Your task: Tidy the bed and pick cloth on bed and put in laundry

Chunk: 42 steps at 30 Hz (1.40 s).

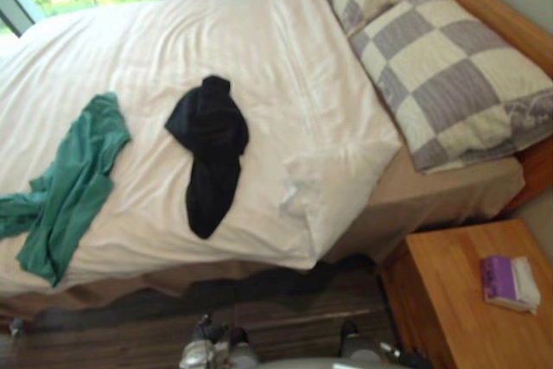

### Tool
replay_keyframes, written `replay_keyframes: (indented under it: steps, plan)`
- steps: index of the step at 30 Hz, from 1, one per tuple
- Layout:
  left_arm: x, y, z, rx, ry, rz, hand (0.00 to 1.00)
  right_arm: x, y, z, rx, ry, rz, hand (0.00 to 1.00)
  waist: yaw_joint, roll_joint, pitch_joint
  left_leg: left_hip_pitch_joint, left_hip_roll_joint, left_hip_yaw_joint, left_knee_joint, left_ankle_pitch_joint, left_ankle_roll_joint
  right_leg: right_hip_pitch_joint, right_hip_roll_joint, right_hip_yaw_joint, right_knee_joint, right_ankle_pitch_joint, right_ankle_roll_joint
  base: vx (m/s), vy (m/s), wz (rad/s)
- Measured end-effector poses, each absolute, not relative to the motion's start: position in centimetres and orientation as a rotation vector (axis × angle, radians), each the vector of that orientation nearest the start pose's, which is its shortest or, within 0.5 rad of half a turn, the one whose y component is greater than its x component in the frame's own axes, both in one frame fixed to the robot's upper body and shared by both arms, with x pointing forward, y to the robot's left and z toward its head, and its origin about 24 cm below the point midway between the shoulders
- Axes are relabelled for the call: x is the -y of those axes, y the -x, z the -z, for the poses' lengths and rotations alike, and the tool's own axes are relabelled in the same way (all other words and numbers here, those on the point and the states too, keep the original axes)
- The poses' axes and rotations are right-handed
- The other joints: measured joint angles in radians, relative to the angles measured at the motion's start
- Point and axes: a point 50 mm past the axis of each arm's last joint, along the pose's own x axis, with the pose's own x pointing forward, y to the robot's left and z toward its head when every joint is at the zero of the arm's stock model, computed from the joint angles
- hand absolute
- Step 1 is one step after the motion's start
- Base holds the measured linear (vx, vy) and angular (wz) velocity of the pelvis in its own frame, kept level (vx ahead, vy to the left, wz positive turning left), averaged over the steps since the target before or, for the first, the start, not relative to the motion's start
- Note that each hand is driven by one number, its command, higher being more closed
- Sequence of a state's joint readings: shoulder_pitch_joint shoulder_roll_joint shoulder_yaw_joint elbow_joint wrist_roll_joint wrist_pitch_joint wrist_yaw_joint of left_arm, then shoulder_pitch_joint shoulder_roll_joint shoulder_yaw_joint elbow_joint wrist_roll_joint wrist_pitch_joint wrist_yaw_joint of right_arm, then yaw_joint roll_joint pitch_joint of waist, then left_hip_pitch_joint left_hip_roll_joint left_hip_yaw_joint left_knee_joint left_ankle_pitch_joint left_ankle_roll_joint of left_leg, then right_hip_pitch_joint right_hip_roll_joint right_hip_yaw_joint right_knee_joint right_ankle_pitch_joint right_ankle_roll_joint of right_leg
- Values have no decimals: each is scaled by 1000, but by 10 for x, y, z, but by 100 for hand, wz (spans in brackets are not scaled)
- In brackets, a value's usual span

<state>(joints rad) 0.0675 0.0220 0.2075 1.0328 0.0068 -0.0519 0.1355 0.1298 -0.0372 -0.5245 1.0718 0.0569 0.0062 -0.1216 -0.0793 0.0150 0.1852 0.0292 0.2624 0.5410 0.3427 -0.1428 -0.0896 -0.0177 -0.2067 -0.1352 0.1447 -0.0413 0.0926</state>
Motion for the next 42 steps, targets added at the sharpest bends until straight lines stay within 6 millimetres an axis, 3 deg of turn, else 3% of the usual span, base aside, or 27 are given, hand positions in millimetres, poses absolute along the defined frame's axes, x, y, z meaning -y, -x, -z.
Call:
replay_keyframes:
  steps: [1,3,5,7,8,11,12,15,17,19,21,23,24,26,34,39,42]
  plan:
    - [-191,-99,159,-1056,13,-341,0,237,-39,164,-1169,-242,748,0,-20,11,-8,43,-35,20,-109,-1,-1,30,-2,-11,-35,11,18,-113,113,19]
    - [-193,-91,161,-1076,2,-343,0,234,-27,165,-1164,-326,829,0,-23,-5,-48,80,-116,36,-285,70,0,29,-27,0,-98,28,7,-141,147,7]
    - [-199,-87,161,-1086,-15,-346,0,244,-18,161,-1113,-405,967,0,-32,-15,-60,84,-152,33,-373,96,-2,31,-36,-4,-126,32,11,-97,90,25]
    - [-202,-82,161,-1096,-28,-347,0,270,-17,148,-1006,-380,1094,0,-52,-18,-62,93,-169,31,-424,114,-16,31,-36,-1,-129,32,11,-58,14,32]
    - [-203,-77,162,-1108,-30,-348,0,295,-27,131,-892,-313,1149,0,-71,-28,-56,101,-175,31,-446,128,-23,29,-37,0,-129,32,13,-42,-3,21]
    - [-201,-74,163,-1115,-37,-338,0,352,-59,72,-604,-87,1189,0,-75,-11,-66,114,-173,33,-445,149,-24,30,-34,7,-129,39,23,-12,-23,-15]
    - [-201,-74,162,-1110,-57,-320,0,374,-79,38,-467,39,1181,0,-75,-10,-66,120,-173,30,-445,157,-14,32,-33,8,-128,47,37,17,-28,-8]
    - [-204,-77,161,-1098,-94,-287,0,400,-113,-20,-256,265,1154,0,-76,-24,-68,104,-172,9,-445,165,-5,31,-32,1,-123,60,45,50,-19,11]
    - [-206,-79,160,-1090,-110,-260,0,404,-136,-42,-189,368,1102,0,-75,-34,-70,106,-172,1,-445,174,7,30,-31,-4,-122,80,45,110,-23,11]
    - [-207,-81,160,-1085,-129,-244,0,399,-175,-70,-100,504,989,0,-74,-36,-71,106,-175,-2,-445,178,11,31,-27,-8,-122,84,43,90,-9,1]
    - [-209,-82,159,-1080,-134,-244,0,390,-199,-86,-45,568,914,0,-73,-38,-70,105,-173,-7,-445,178,11,31,-24,-12,-123,84,43,51,-19,4]
    - [-209,-83,159,-1071,-148,-228,0,371,-234,-108,46,659,785,0,-70,-39,-69,98,-170,-20,-444,178,11,34,-22,-28,-125,84,43,27,-24,13]
    - [-208,-84,158,-1069,-151,-225,0,365,-241,-114,71,677,750,0,-70,-39,-69,96,-170,-21,-444,178,11,33,-22,-29,-126,84,43,14,-11,10]
    - [-207,-85,158,-1066,-158,-212,0,333,-267,-130,179,705,603,0,-66,-39,-68,91,-171,-26,-444,179,11,33,-23,-35,-129,83,43,2,-6,7]
    - [-201,-104,154,-1001,-181,-165,0,249,-320,-154,348,791,242,0,-33,-23,-2,47,-171,-85,-445,207,20,26,-26,-87,-130,84,40,-45,-13,20]
    - [-197,-115,150,-958,-184,-150,0,221,-340,-158,358,816,118,0,1,-8,23,-14,-169,-119,-445,227,29,-6,-24,-118,-144,99,26,-43,-18,21]
    - [-196,-124,148,-934,-189,-142,0,213,-350,-149,312,811,81,0,16,-3,42,-35,-170,-130,-445,232,30,-14,-24,-132,-152,104,25,-14,-6,12]
